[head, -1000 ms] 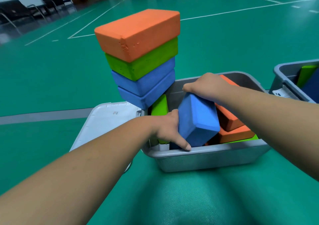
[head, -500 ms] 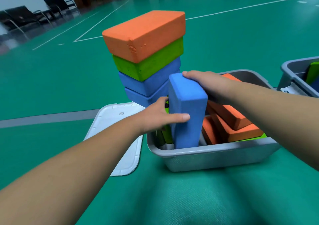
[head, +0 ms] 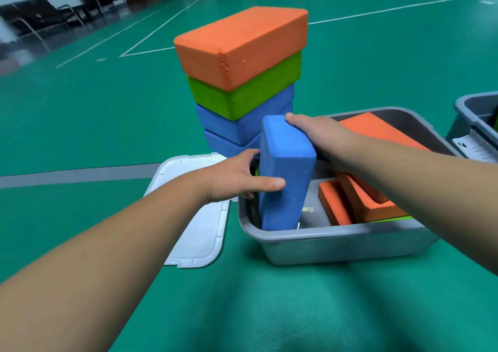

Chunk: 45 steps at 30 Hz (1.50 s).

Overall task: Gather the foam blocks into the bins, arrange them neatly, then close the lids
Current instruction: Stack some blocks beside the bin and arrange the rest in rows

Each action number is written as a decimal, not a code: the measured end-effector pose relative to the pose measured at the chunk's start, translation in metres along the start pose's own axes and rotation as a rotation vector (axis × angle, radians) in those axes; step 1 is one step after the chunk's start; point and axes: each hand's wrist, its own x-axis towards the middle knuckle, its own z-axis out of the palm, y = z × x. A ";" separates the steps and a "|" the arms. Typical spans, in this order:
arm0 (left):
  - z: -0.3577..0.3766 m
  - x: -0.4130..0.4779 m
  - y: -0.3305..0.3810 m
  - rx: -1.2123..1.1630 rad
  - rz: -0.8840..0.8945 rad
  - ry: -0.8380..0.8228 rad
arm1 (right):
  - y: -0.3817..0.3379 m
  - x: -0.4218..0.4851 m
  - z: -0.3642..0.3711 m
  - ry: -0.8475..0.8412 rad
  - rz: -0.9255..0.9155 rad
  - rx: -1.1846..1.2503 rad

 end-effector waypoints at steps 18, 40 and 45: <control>0.006 0.020 -0.004 -0.187 -0.219 0.002 | 0.051 0.020 0.025 -0.080 0.018 -0.248; 0.020 0.046 0.012 0.955 -0.212 0.003 | 0.065 0.036 0.019 -0.353 0.232 -0.701; 0.030 0.051 -0.011 0.989 -0.263 -0.009 | 0.077 0.036 0.032 -0.366 0.249 -0.719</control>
